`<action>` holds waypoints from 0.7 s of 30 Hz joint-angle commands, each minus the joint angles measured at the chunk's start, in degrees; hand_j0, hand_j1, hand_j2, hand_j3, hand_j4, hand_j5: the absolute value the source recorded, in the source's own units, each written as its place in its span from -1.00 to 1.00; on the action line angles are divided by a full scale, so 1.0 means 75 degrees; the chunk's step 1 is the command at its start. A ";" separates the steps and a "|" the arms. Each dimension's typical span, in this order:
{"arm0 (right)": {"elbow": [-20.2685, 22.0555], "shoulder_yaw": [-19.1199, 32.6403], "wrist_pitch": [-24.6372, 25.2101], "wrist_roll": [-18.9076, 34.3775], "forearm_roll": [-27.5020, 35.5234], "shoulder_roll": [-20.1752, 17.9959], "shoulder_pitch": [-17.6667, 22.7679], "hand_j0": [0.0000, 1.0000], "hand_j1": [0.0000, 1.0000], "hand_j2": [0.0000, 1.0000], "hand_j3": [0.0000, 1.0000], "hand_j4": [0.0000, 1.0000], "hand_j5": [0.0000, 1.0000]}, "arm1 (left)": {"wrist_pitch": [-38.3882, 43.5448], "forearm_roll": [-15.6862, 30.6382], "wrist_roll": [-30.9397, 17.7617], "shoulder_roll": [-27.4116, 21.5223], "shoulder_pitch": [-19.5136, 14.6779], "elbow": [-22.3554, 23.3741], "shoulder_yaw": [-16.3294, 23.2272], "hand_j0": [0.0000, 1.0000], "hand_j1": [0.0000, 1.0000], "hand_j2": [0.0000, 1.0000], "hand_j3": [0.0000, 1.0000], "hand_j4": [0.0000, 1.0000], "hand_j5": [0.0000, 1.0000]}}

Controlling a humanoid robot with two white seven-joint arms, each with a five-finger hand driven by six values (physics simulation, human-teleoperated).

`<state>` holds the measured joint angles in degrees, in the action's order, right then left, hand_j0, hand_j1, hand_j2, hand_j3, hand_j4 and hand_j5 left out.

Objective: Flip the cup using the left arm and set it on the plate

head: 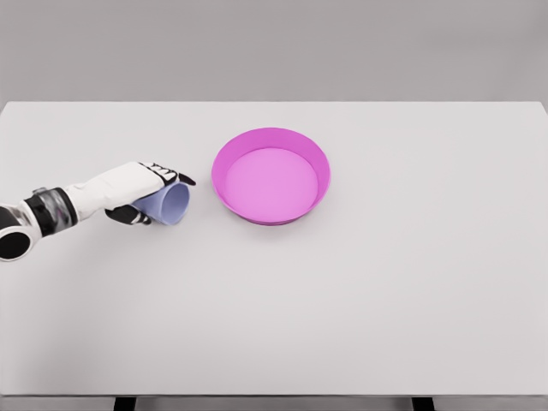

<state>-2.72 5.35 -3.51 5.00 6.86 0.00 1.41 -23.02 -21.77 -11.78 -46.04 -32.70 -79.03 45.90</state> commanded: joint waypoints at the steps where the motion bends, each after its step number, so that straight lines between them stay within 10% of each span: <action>1: -0.0001 0.0001 0.0000 0.0001 0.0000 0.0000 0.0000 1.00 1.00 1.00 1.00 1.00 1.00 | -0.0013 0.0371 -0.0011 -0.0060 0.0000 -0.0033 -0.0038 0.41 0.41 0.41 0.41 0.41 0.41; 21: -0.0001 0.0001 0.0000 0.0001 0.0000 0.0000 0.0000 1.00 1.00 1.00 1.00 1.00 1.00 | 0.0080 0.4520 0.0000 0.0654 -0.0141 -0.0150 -0.0131 0.45 0.45 0.45 0.45 0.45 0.45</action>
<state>-2.72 5.34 -3.51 5.00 6.86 0.00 1.41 -22.71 9.13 -11.86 -42.69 -33.84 -80.24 45.05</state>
